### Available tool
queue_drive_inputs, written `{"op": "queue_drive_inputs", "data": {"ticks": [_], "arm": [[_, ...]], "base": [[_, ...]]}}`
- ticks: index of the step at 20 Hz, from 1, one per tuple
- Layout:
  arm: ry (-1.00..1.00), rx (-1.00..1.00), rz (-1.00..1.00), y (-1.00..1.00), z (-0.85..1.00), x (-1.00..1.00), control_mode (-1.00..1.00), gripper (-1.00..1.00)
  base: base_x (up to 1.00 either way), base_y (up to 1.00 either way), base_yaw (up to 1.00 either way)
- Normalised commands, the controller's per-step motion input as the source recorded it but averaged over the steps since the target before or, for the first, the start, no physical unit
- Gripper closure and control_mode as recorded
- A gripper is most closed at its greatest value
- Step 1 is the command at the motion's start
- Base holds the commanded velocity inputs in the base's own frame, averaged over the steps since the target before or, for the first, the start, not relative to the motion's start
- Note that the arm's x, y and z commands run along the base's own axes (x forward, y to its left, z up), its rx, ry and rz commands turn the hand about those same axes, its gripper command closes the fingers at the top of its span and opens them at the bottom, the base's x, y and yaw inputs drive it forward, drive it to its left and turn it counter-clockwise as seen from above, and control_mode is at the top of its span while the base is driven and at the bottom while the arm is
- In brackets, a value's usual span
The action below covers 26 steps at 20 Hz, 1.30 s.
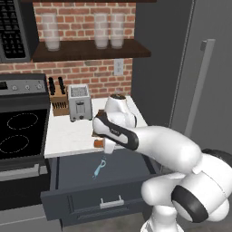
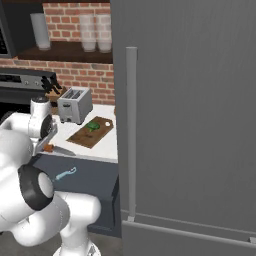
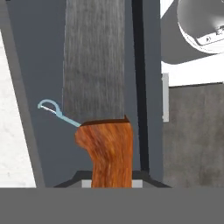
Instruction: Place the appropriate cutting tool for cutting the broccoli skin on the cutting board.
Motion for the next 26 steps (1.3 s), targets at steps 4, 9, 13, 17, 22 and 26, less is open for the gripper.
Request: {"op": "queue_drive_inputs", "data": {"ticks": [4, 9, 13, 17, 22, 26], "arm": [[0.00, -0.02, -0.13, -0.34, 0.61, 0.35, -1.00, 1.00], [0.00, 0.00, -0.03, -0.39, 0.35, 0.49, -1.00, 1.00], [0.00, 0.00, 0.00, -0.32, 0.02, 0.46, -1.00, 1.00], [0.00, 0.00, 0.02, -0.14, 0.00, 0.54, -1.00, 1.00], [0.00, 0.00, 0.04, 0.00, -0.01, 0.45, -1.00, 1.00], [0.00, 0.00, 0.03, 0.00, -0.13, 0.39, -1.00, 1.00]], "base": [[0.00, 0.00, 0.00], [0.00, 0.00, 0.00], [0.00, 0.00, 0.00], [0.00, 0.00, 0.00], [0.00, 0.00, 0.00], [0.00, 0.00, 0.00]]}}
